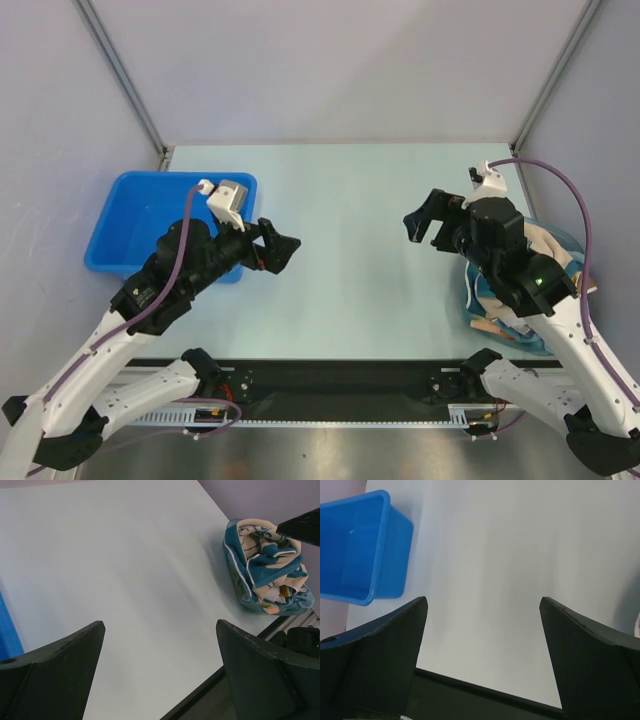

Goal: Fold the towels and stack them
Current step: Grab crumpled towel

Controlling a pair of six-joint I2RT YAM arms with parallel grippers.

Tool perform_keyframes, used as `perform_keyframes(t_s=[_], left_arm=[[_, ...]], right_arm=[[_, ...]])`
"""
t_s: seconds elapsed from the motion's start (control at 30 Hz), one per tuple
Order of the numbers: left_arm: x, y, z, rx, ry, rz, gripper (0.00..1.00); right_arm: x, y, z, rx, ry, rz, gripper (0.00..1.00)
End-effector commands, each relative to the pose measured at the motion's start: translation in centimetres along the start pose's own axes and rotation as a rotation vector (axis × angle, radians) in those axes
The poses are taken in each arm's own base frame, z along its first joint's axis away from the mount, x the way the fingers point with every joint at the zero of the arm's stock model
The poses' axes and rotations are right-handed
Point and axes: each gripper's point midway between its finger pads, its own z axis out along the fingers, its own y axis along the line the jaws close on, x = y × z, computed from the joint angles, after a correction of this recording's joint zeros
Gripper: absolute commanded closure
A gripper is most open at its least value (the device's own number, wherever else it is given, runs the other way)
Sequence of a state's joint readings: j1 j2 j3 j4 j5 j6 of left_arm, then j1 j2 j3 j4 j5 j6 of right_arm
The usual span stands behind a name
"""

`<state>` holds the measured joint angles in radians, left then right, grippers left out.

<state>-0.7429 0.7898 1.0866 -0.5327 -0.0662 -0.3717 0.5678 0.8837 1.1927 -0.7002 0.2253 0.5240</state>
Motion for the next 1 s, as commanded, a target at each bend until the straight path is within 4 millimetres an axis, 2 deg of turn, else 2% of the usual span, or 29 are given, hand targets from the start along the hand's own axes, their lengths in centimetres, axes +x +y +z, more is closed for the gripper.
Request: perform_keyframes(t_s=[0.0, 0.13, 0.23, 0.27, 0.33, 0.37, 0.43, 0.47, 0.53, 0.67, 0.73, 0.93, 0.97], left_arm=[[-0.8, 0.0, 0.3, 0.003, -0.023, 0.035, 0.0], [-0.2, 0.1, 0.4, 0.006, -0.007, 0.039, 0.0], [0.6, 0.2, 0.4, 0.008, 0.008, 0.032, 0.0], [0.8, 0.2, 0.3, 0.013, 0.009, 0.03, 0.0], [1.3, 0.0, 0.3, 0.029, 0.023, 0.028, 0.0], [1.4, 0.0, 0.1, 0.032, 0.024, 0.024, 0.0], [2.2, 0.0, 0.3, 0.042, 0.041, 0.019, 0.0], [2.2, -0.1, 0.3, 0.047, 0.03, 0.014, 0.0], [3.2, -0.6, 0.4, 0.091, 0.055, 0.012, 0.0], [3.7, -0.6, 0.0, 0.092, 0.076, 0.004, 0.0], [3.8, -0.4, -0.2, 0.087, 0.068, 0.007, 0.0], [3.9, -0.1, -0.8, 0.085, 0.066, 0.044, 0.0], [4.1, 0.1, -0.8, 0.08, 0.076, 0.059, 0.0]], right_arm=[[-1.0, -1.5, 0.0, 0.069, -0.069, 0.007, 0.0], [-1.5, -3.3, 0.2, 0.161, -0.113, -0.016, 0.0], [-1.4, -5.4, 0.4, 0.272, -0.132, -0.03, 0.0], [-1.5, -7.9, 0.3, 0.42, -0.13, -0.033, 0.0], [-1.8, -10.5, 0.3, 0.556, -0.108, -0.004, 0.01], [-1.6, -13.3, 1.0, 0.675, -0.06, -0.014, 0.01], [-2.7, -16.3, 0.4, 0.807, -0.059, -0.027, 0.02], [-3.0, -19.2, -0.5, 0.918, -0.051, 0.017, 0.03], [-3.1, -20.9, -1.0, 0.957, -0.049, 0.06, 0.07], [-2.5, -24.7, -2.2, 1.026, -0.018, 0.15, 0.16], [-2.1, -27.0, -3.6, 1.11, -0.015, 0.181, 0.22], [-0.6, -30.3, -5.3, 1.171, -0.022, 0.248, 0.25], [0.1, -30.7, -4.9, 1.153, -0.011, 0.247, 0.25]])
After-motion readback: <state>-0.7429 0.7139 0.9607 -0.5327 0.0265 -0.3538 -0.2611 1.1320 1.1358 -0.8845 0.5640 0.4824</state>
